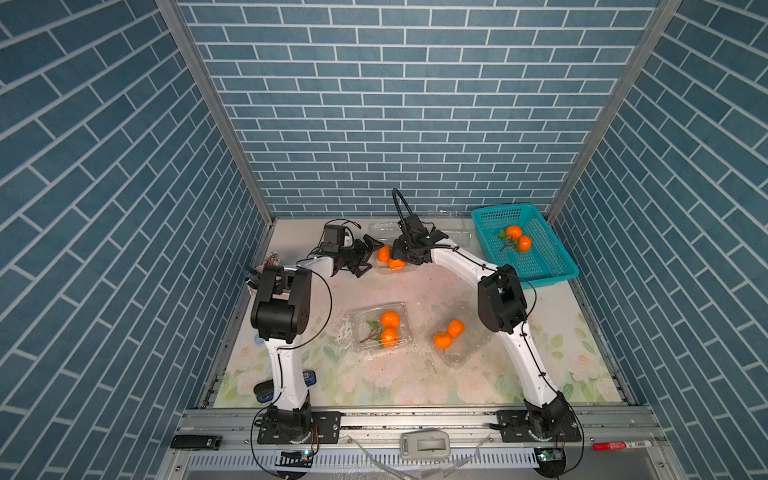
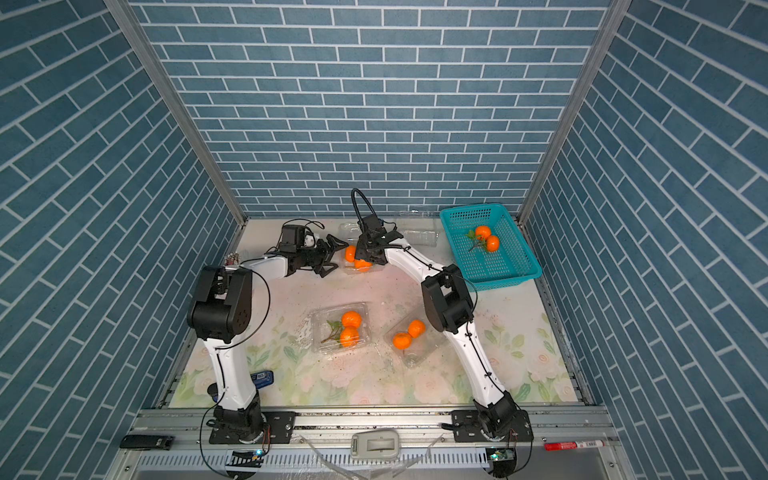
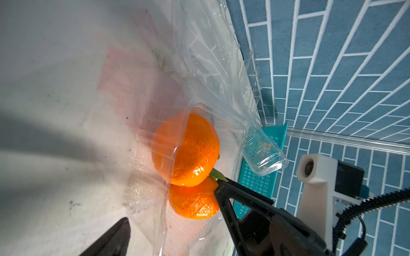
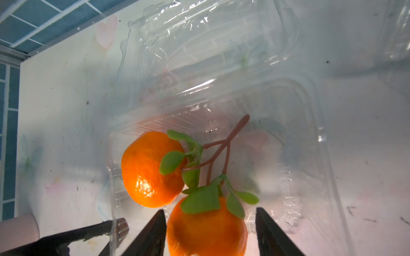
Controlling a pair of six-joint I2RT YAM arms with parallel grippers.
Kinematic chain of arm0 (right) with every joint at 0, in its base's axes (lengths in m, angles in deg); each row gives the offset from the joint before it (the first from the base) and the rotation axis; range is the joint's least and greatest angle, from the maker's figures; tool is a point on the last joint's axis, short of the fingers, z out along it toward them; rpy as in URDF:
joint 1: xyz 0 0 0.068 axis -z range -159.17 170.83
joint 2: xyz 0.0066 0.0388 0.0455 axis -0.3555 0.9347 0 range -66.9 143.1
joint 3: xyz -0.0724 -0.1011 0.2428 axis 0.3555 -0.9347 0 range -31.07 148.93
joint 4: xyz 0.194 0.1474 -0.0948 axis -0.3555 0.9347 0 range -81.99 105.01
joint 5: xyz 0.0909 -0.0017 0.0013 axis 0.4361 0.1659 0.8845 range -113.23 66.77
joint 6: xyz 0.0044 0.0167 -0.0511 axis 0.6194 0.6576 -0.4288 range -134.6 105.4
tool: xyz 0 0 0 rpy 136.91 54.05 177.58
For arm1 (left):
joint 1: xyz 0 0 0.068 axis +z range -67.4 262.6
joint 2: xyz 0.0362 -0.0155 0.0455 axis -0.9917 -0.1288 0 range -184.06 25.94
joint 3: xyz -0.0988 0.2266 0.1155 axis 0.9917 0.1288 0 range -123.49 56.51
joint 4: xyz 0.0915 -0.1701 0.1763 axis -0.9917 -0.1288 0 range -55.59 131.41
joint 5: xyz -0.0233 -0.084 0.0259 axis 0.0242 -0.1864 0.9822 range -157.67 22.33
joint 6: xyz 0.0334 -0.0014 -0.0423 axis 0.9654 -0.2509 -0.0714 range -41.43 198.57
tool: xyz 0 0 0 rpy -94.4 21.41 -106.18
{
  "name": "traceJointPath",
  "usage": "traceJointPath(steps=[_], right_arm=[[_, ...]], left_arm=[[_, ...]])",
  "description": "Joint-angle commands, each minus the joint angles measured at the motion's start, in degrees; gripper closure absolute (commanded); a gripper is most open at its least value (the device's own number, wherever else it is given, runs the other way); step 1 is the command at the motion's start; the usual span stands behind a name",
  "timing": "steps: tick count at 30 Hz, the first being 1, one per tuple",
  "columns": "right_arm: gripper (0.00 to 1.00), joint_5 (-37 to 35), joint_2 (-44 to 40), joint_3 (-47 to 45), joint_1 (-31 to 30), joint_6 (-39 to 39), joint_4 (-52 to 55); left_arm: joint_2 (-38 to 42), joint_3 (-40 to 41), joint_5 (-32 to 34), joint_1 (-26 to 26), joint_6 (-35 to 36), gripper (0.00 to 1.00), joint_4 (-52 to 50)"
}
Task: Take oranges out of containers
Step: Pick up the orange from the packing box.
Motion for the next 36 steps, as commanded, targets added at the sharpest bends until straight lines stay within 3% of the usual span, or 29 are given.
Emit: traceJointPath(steps=[1, 16, 28, 36], right_arm=[[0.34, 0.3, -2.7, 0.4, -0.5, -3.3, 3.5], [0.31, 4.2, 2.1, 3.8, -0.9, -2.8, 3.9], [0.31, 3.0, 4.6, 5.4, -1.3, -3.6, 6.6], [0.42, 2.9, 6.2, 6.5, -1.4, -3.2, 7.0]], left_arm=[[-1.2, 0.0, -0.7, 0.0, -0.1, 0.01, 0.9], [-1.5, -0.2, -0.8, 0.0, -0.2, 0.01, 1.0], [-1.4, -0.1, -0.7, 0.0, -0.2, 0.01, 0.9], [-1.3, -0.1, -0.7, 0.0, -0.3, 0.01, 0.9]])
